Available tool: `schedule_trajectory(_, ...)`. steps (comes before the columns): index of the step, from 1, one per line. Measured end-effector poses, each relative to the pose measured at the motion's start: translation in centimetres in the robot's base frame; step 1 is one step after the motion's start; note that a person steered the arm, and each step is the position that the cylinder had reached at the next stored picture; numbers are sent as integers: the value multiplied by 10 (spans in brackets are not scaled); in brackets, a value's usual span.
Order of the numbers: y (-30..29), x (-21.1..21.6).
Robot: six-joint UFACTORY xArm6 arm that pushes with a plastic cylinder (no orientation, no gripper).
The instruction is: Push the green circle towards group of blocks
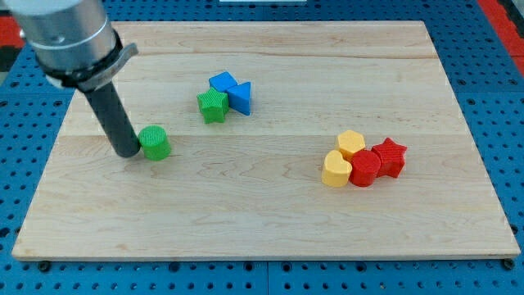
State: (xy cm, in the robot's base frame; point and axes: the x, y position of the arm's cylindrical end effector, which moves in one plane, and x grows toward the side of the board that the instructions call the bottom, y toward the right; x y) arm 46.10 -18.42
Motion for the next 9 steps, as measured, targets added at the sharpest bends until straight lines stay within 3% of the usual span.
schedule_trajectory(1,8,-16)
schedule_trajectory(5,35,22)
schedule_trajectory(6,72,-15)
schedule_trajectory(9,125,-24)
